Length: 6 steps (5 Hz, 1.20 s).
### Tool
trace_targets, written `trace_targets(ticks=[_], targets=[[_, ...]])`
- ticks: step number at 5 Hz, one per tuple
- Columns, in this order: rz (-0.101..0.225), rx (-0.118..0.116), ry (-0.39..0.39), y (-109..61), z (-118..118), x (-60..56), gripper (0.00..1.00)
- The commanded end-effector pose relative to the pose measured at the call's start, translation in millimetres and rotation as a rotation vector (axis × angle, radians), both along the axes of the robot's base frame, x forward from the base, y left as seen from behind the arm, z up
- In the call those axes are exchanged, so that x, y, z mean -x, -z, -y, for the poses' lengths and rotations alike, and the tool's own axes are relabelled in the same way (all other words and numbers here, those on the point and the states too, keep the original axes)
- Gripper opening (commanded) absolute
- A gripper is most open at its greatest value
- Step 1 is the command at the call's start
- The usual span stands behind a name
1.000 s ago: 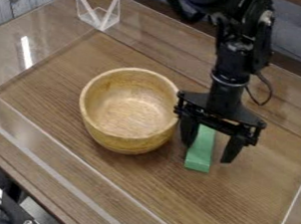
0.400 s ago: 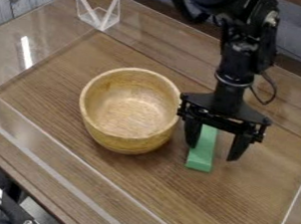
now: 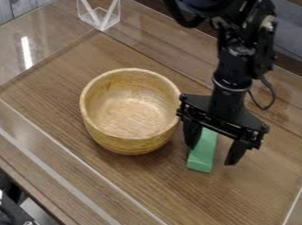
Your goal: Put green object into wooden bowl
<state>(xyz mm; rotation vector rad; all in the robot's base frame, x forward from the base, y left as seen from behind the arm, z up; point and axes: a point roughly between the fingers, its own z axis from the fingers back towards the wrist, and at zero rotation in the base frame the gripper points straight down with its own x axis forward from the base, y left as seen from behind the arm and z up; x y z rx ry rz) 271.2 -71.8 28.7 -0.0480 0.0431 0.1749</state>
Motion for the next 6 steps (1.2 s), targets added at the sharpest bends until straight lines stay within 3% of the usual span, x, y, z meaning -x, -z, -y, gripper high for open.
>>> trace_targets(ticks=[1,3,5,6], targets=[[0.005,0.0,0.002,-3.9,15.4,1.1,1.0],[0.003,-0.001,-0.049,3.6,28.1,-4.1,1.0],[-0.004,-0.004,-0.067,11.8,22.4,-2.0,1.0],[-0.008,-0.005,-0.122,17.2,13.6,-5.1,1.0]])
